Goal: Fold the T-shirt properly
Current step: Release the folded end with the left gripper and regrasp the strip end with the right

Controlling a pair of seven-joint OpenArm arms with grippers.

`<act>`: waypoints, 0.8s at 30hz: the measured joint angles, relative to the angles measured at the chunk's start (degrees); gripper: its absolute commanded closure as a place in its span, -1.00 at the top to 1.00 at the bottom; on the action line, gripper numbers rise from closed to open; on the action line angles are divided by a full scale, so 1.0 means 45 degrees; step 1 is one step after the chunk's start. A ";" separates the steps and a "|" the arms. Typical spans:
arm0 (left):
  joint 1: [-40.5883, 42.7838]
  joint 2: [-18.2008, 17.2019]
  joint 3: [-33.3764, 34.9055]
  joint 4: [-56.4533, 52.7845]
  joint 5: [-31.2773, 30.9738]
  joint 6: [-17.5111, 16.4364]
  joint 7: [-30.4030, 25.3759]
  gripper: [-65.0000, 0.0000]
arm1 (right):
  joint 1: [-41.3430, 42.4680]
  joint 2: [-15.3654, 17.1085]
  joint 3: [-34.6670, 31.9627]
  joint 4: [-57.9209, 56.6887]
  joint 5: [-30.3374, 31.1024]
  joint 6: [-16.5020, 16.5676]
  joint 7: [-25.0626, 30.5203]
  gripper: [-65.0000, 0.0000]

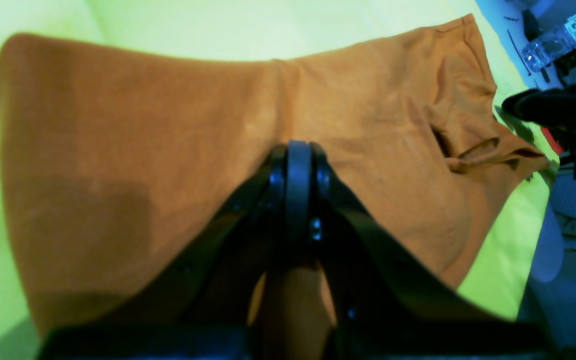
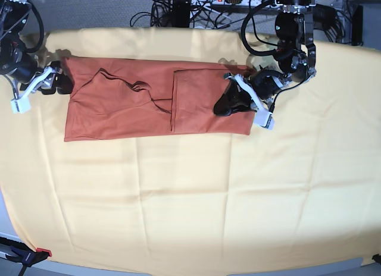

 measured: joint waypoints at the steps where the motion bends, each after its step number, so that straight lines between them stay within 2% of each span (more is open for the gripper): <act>1: 0.0000 0.0000 0.0000 0.0000 0.0000 0.0000 -0.0005 -1.00 | 0.0000 -0.0102 0.0000 0.0000 0.0000 0.0005 0.0005 0.26; 5: 0.0000 0.0000 0.0000 0.0000 -0.0049 0.0000 0.0209 -1.00 | 0.0005 -0.0282 -0.0005 -0.0121 0.0563 0.0102 0.0010 0.27; 8: 0.0000 0.0000 0.0000 0.0000 -0.0053 0.0000 0.0223 -1.00 | 0.0121 -0.0277 0.0010 -0.1107 0.1059 0.0355 0.0209 0.35; 11: 0.0000 0.0000 0.0000 0.0000 -0.0155 -0.0005 0.0282 -1.00 | 0.0291 -0.0272 0.0015 -0.2365 0.1943 0.0962 0.0510 0.35; 18: 0.0000 -0.0029 0.0000 0.0000 -0.0374 -0.0005 0.0515 -1.00 | 0.0680 -0.0204 0.0092 -0.4177 0.4707 0.1637 -0.0685 0.35; 24: -0.0063 -0.0029 0.0000 0.0000 -0.0447 -0.0005 0.0559 -1.00 | 0.0690 -0.0165 -0.0408 -0.4308 0.5246 0.1715 -0.1258 0.35</act>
